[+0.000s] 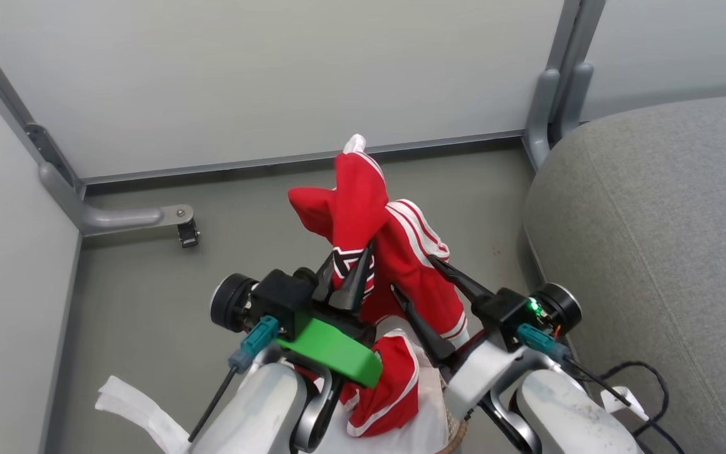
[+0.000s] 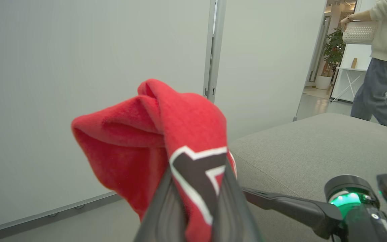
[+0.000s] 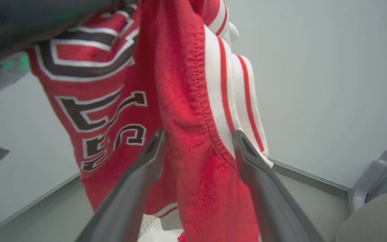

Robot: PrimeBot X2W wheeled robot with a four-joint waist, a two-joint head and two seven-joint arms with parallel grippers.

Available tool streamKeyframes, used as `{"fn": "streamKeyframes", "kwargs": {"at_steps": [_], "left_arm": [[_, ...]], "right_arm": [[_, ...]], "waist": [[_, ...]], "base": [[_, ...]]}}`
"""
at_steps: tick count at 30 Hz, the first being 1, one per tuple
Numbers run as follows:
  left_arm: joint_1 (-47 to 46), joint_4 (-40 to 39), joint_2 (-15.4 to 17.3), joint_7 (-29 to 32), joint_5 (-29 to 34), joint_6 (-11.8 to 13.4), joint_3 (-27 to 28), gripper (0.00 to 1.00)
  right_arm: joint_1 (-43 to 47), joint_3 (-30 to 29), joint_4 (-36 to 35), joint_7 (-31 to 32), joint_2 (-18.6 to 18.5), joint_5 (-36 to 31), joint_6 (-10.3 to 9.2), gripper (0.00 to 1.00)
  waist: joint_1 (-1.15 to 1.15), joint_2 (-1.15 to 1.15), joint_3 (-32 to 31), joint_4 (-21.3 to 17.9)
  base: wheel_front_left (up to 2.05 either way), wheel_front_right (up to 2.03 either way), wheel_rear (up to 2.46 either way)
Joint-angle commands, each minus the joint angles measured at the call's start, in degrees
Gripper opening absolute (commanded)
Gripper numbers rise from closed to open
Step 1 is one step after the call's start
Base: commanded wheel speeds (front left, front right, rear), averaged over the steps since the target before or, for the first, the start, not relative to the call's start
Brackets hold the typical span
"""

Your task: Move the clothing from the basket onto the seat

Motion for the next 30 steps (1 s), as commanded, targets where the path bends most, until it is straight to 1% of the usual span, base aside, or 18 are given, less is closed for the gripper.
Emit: {"fn": "streamKeyframes", "kwargs": {"at_steps": [1,7,12,13,14,15,19,24,25,27,28,29,30], "left_arm": [[-1.12,-0.33,0.14,-0.03,-0.88,0.13,-0.22,0.0],[-1.73,-1.18,0.13,-0.03,-1.85,0.19,-1.94,0.0],[-2.05,-1.6,0.13,-0.03,-3.01,0.13,-3.36,0.0],[-2.12,-1.64,0.13,-0.03,-3.13,0.21,-3.53,0.0],[-2.2,-1.67,0.13,-0.03,-3.29,0.34,-3.66,0.0],[-2.21,-1.62,0.13,-0.03,-3.47,0.44,-3.73,0.0],[-2.22,-1.27,0.13,-0.03,-3.43,0.61,-3.5,0.0],[-1.21,-0.83,0.13,-0.03,-2.77,0.91,-2.7,0.0],[-1.03,-0.79,0.13,-0.03,-2.55,0.97,-2.52,0.03],[-0.73,-0.53,0.12,-0.03,-1.54,1.11,-1.98,0.42],[-0.47,-0.46,0.12,-0.03,-1.14,1.15,-1.65,0.68],[-0.17,-0.2,0.13,-0.02,-0.89,1.04,-1.44,0.96],[-0.06,0.07,0.13,-0.02,-0.28,0.85,-1.29,1.0]], "right_arm": [[-1.3,0.07,1.38,-0.26,0.11,-1.0,-0.04,1.0],[-5.4,0.86,7.69,-0.26,1.49,-3.67,-0.04,1.0],[-8.23,1.89,11.85,-0.26,1.86,-3.39,-0.04,1.0],[-8.47,2.26,12.05,-0.27,1.91,-2.74,-0.04,0.87],[-8.75,2.62,12.03,-0.26,1.94,-1.98,-0.04,0.32],[-8.93,2.82,11.94,-0.27,1.92,-1.37,-0.04,0.0],[-9.49,3.24,12.04,-0.26,1.89,0.6,-0.04,0.0],[-8.3,2.08,11.05,-0.27,1.9,1.14,-0.04,0.0],[-7.98,1.78,10.88,-0.27,1.9,1.1,-0.04,0.0],[-7.3,1.1,10.42,-0.26,1.88,1.46,-0.04,0.0],[-7.07,0.78,9.98,-0.27,1.9,1.53,-0.04,0.0],[-6.95,0.62,9.68,-0.26,1.92,1.49,-0.04,0.0],[-6.72,-0.03,9.3,-0.26,1.9,1.49,-0.04,0.0]], "waist": [[0.0,0.0,0.21,0.43],[0.0,0.0,1.06,1.47],[0.0,0.0,1.54,2.28],[0.0,0.0,1.6,2.41],[0.0,0.0,1.68,2.57],[0.0,0.0,1.76,2.65],[0.0,0.0,1.96,2.69],[0.0,0.0,1.88,1.67],[0.0,0.0,1.88,1.4],[0.0,0.0,1.88,0.61],[0.0,0.0,1.94,0.1],[0.0,0.0,2.02,-0.38],[0.0,0.0,2.13,-0.99]], "base": [[0.0,0.0,0.0],[0.0,0.0,0.0],[0.0,0.0,0.0],[0.0,0.0,0.0],[0.0,0.0,0.0],[0.0,0.0,0.0],[0.0,0.0,0.0],[0.0,0.0,0.0],[0.0,0.0,0.0],[0.0,0.0,0.0],[0.0,0.0,0.0],[0.0,0.0,0.0],[0.0,0.0,0.0]]}}
